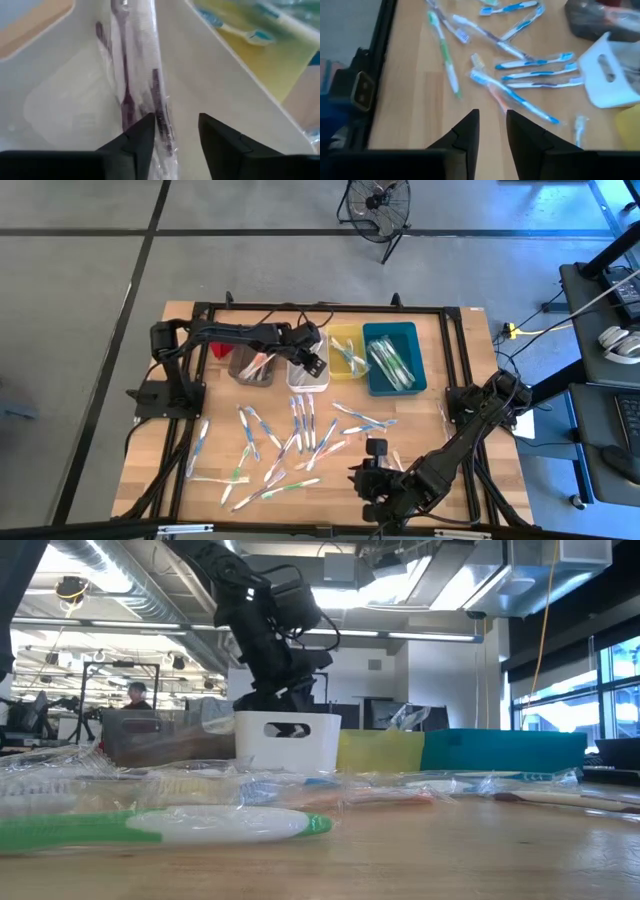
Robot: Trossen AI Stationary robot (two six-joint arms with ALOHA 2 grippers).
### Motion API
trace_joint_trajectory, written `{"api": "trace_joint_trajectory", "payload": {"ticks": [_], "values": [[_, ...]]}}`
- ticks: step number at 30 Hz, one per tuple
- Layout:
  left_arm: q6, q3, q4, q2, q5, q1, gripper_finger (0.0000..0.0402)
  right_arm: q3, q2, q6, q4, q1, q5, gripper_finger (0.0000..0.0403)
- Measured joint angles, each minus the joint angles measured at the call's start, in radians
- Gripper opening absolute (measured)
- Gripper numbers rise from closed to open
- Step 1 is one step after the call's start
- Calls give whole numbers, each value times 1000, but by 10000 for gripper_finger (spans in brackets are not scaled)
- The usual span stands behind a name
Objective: Pick & Place Toothbrushes
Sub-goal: Put the right orange toothbrush into the black bin
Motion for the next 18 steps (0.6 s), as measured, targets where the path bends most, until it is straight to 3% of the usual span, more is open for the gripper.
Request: {"api": "trace_joint_trajectory", "payload": {"ticks": [10, 18], "values": [[-6, 1, -76, -95, 27, 5, 189, 0, 0, 11, -19, 0, -164, 125], [7, 0, -90, -222, 24, -17, 187, 0, 0, 314, -279, -30, -312, 139]]}}
